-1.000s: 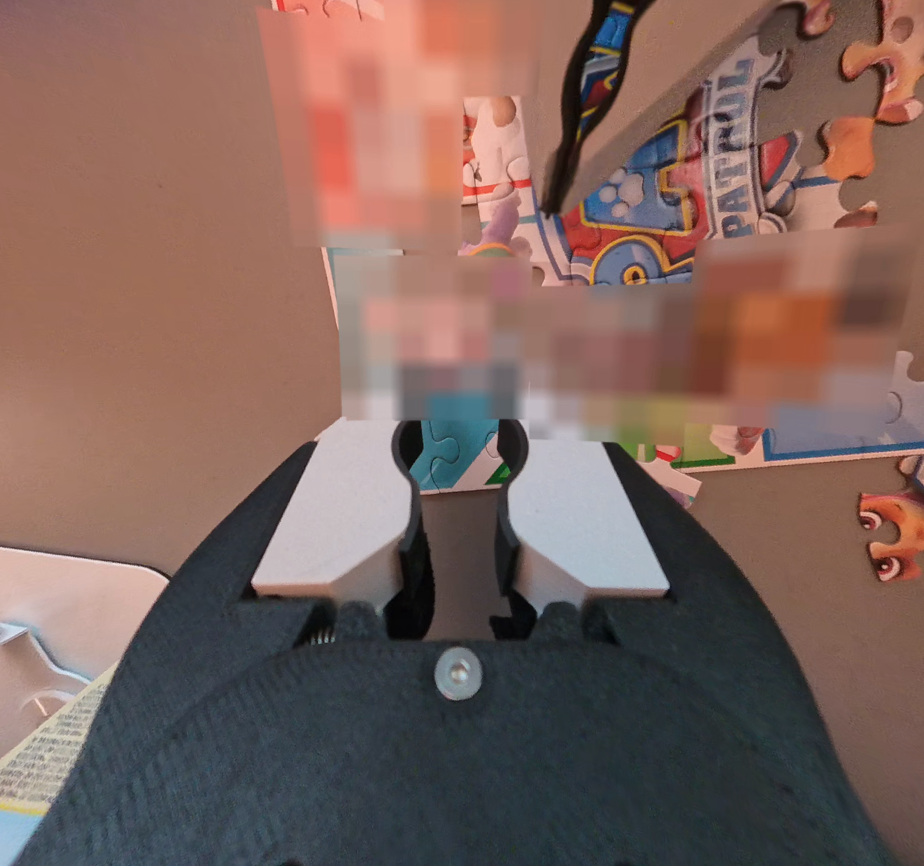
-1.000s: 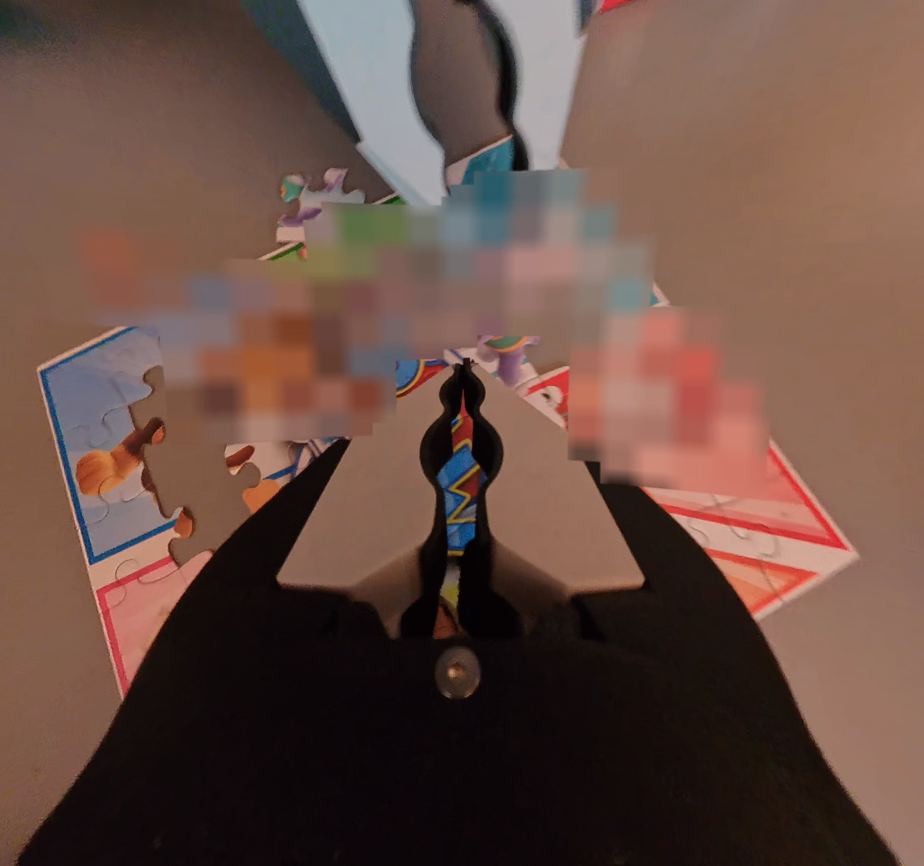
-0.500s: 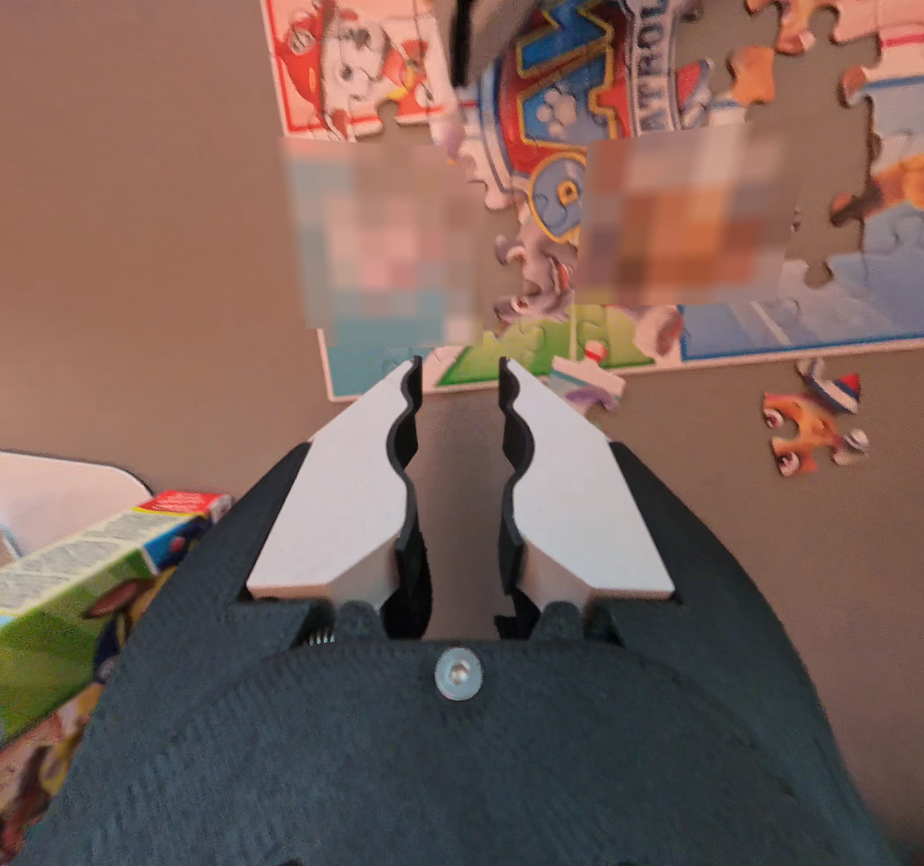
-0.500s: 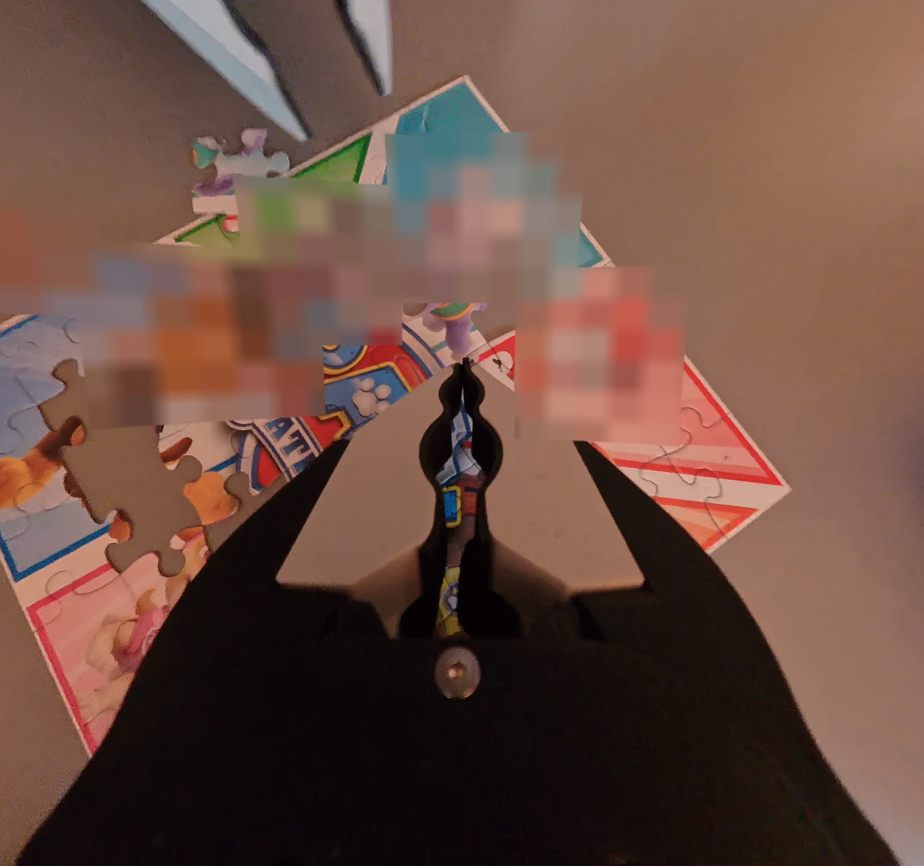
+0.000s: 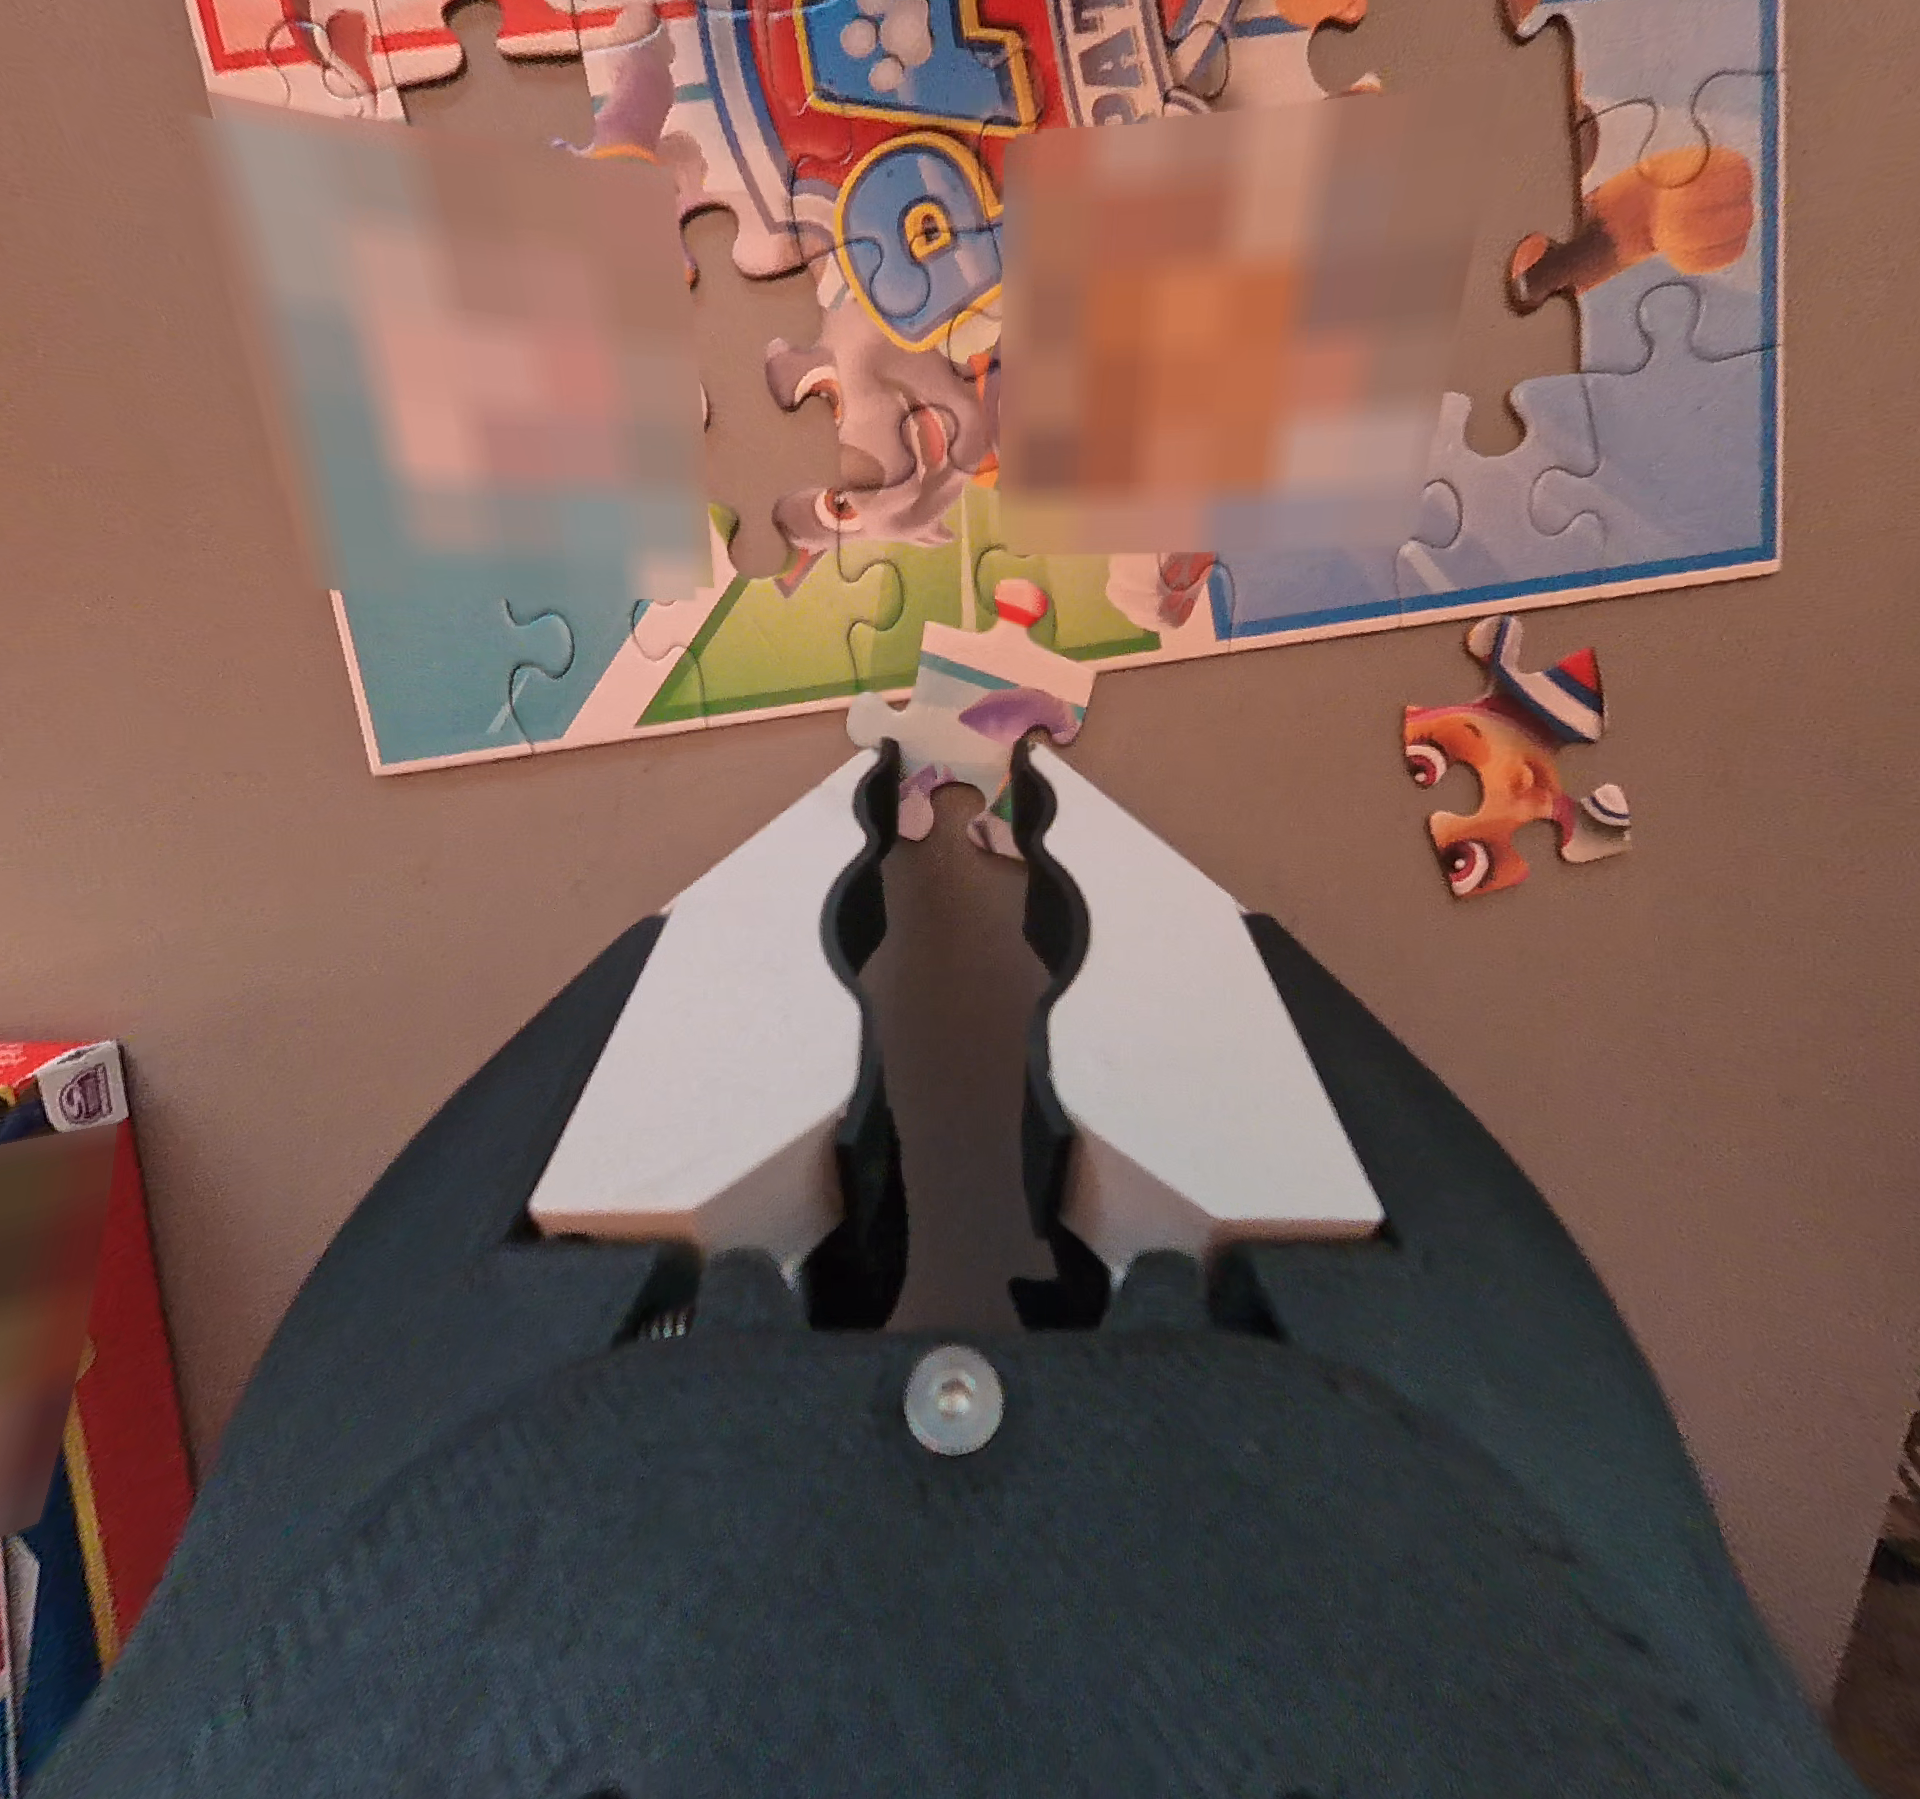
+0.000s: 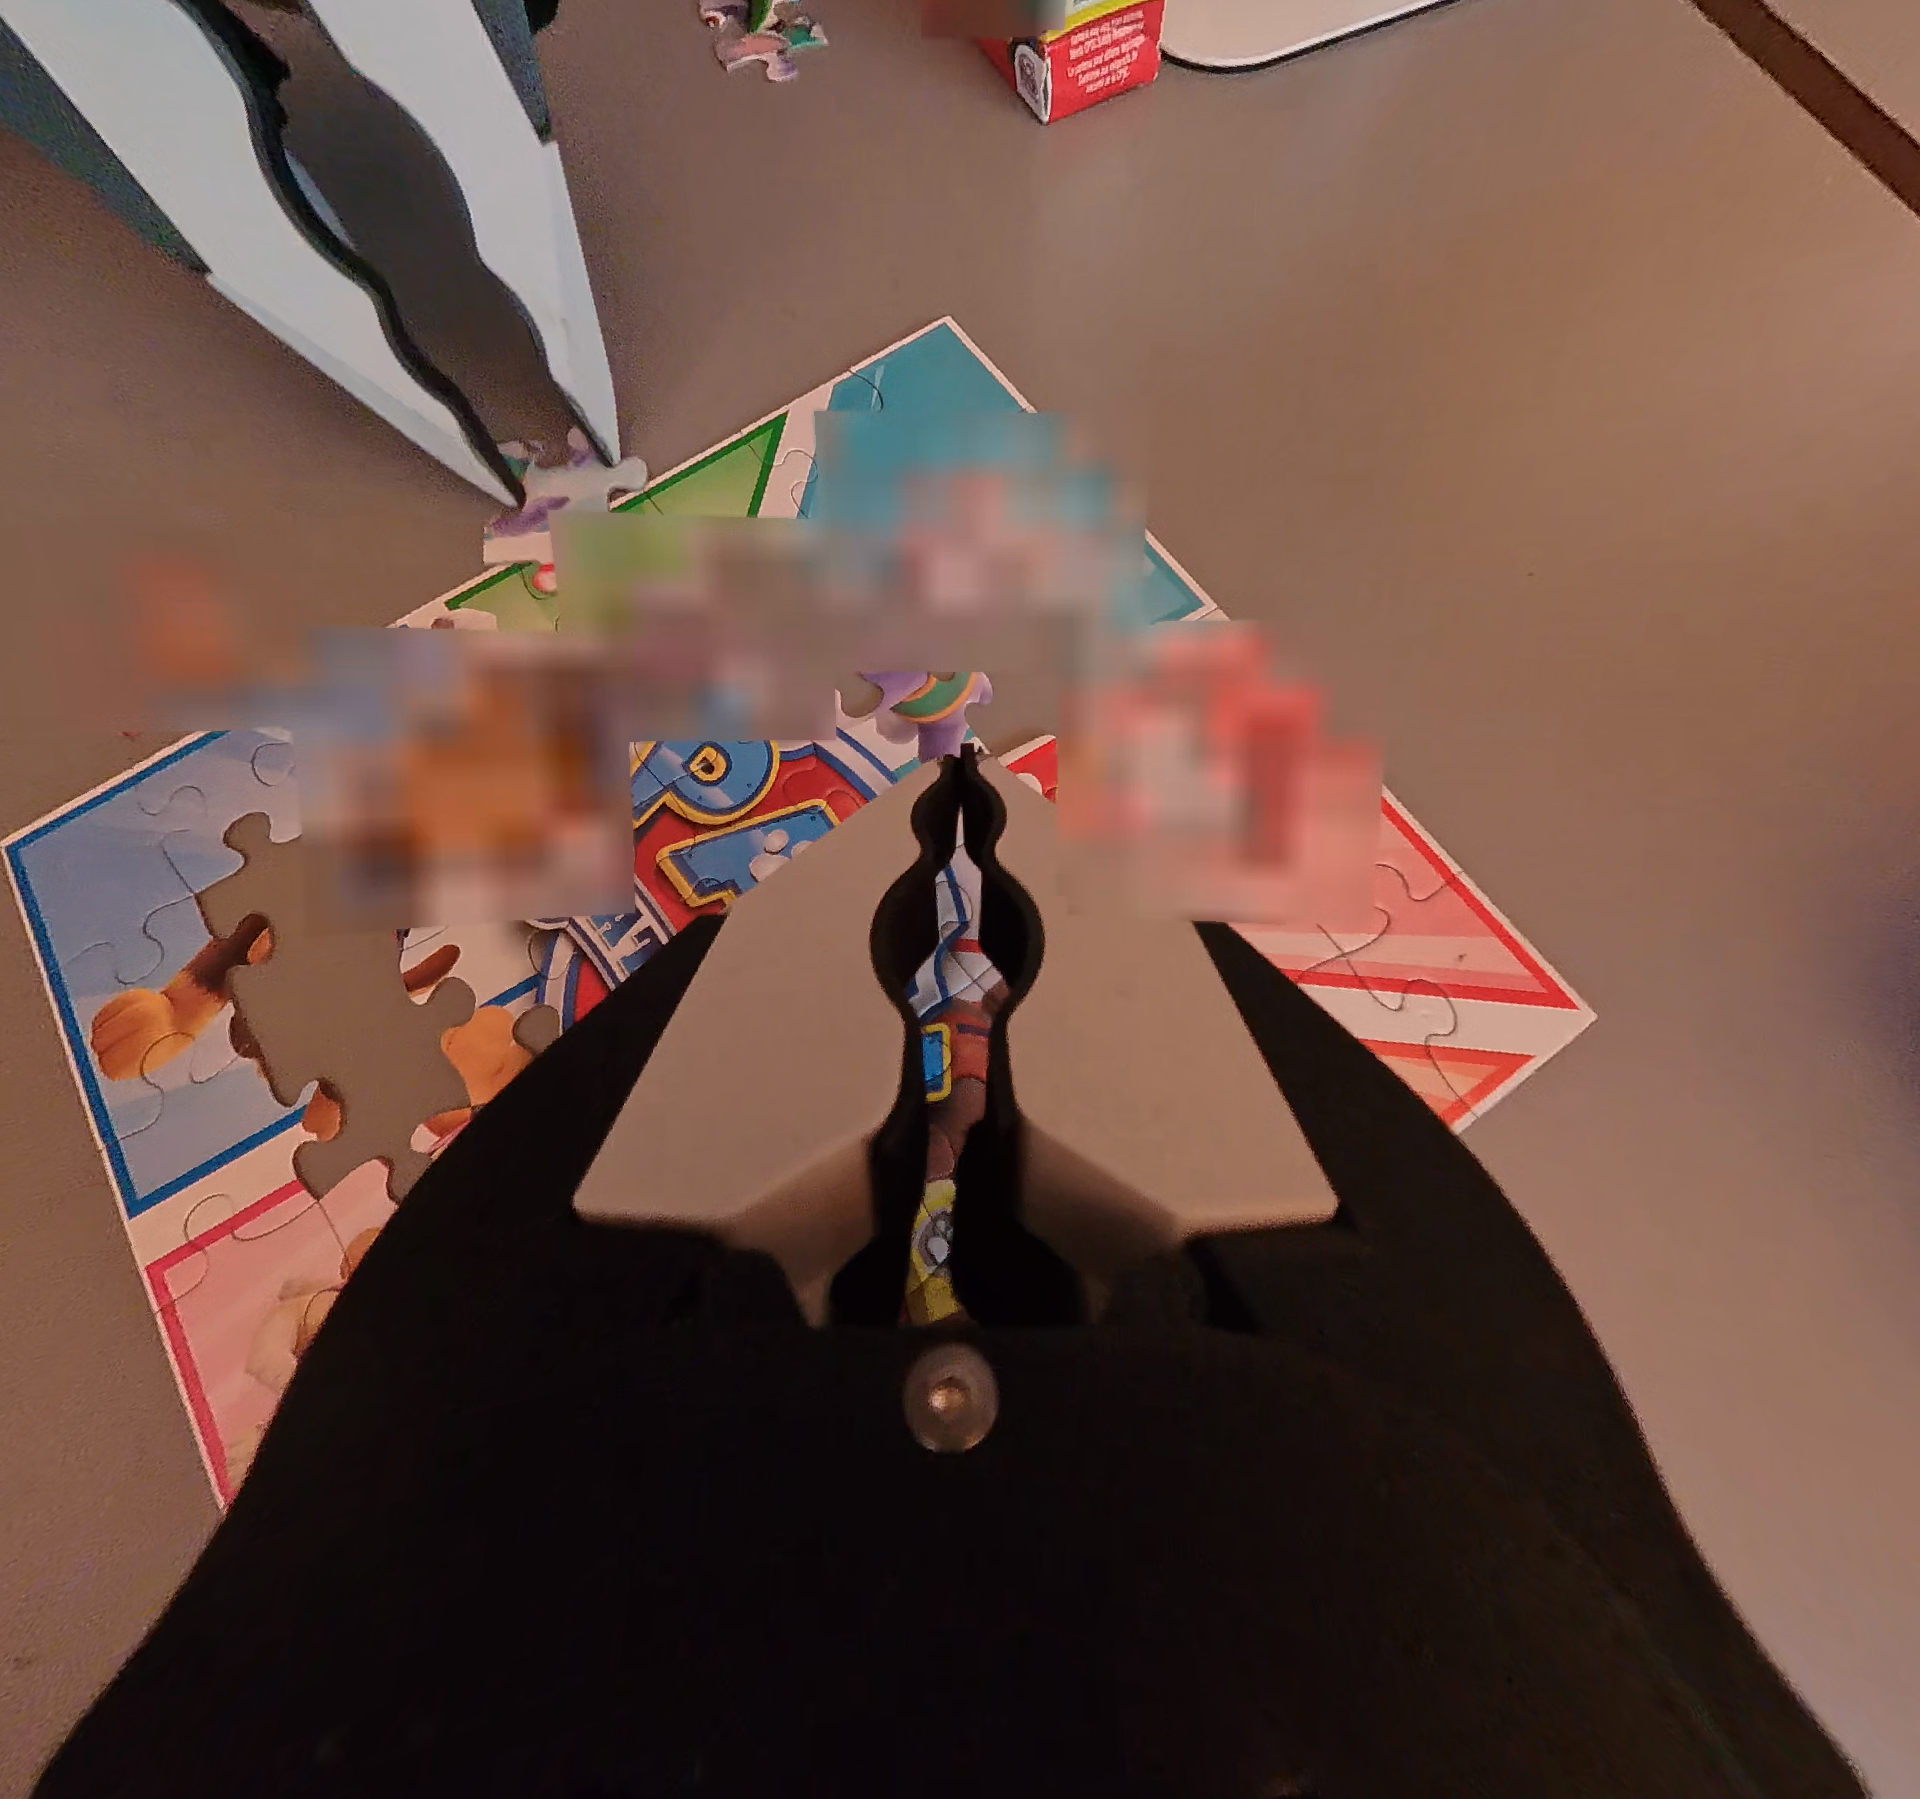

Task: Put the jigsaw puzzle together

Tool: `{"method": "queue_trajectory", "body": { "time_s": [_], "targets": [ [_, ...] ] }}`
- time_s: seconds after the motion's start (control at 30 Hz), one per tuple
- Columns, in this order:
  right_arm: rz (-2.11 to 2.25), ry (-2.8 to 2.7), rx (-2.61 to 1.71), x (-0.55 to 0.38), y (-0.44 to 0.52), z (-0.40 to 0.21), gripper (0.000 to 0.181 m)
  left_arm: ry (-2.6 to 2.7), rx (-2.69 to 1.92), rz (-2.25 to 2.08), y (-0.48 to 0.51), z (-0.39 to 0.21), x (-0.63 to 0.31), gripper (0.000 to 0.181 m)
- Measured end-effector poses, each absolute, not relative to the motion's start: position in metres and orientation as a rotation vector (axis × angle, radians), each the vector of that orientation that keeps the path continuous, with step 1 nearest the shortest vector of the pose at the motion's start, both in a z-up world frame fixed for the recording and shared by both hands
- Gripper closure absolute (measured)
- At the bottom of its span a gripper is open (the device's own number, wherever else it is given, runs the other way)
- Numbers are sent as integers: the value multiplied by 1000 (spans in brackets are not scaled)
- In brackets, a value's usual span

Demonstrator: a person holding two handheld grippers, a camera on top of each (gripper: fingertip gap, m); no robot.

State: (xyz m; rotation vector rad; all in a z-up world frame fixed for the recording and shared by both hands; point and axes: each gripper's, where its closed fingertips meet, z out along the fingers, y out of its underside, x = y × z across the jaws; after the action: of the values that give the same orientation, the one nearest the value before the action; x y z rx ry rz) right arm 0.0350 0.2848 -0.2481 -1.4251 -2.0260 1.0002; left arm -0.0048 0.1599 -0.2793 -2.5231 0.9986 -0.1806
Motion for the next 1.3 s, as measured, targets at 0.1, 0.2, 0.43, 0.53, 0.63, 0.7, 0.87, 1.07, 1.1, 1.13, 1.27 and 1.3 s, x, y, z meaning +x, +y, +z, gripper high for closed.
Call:
{"method": "queue_trajectory", "body": {
  "time_s": [0.1,0.2,0.43,0.53,0.63,0.7,0.87,1.07,1.1,1.13,1.27,1.3],
  "targets": [
    [1034,-1993,-1434,36,289,-242,181,984,-2506,-157,160,-279,-1,161],
    [1049,-1970,-1435,38,292,-238,181,957,-2471,-137,164,-278,3,161],
    [1153,-1950,-1407,40,284,-225,181,924,-2360,60,176,-271,0,162],
    [1319,-1959,-1416,40,266,-218,179,884,-2244,154,190,-254,3,162],
    [1463,-1948,-1479,37,251,-216,162,868,-2147,290,203,-237,4,162],
    [1550,-1944,-1496,35,240,-215,163,858,-2093,341,210,-226,8,162],
    [1675,-1952,-1515,32,222,-213,156,840,-2018,420,224,-211,15,161],
    [1746,-1891,-1484,30,223,-201,180,843,-1931,479,230,-198,21,164],
    [1713,-1889,-1489,30,226,-203,181,842,-1936,451,229,-198,21,167],
    [1691,-1891,-1488,30,229,-204,181,832,-1940,414,229,-197,21,172],
    [1624,-1952,-1506,37,236,-208,181,774,-1959,338,227,-197,8,171],
    [1603,-1981,-1527,40,238,-212,181,758,-1967,320,227,-198,5,169]
  ]
}}
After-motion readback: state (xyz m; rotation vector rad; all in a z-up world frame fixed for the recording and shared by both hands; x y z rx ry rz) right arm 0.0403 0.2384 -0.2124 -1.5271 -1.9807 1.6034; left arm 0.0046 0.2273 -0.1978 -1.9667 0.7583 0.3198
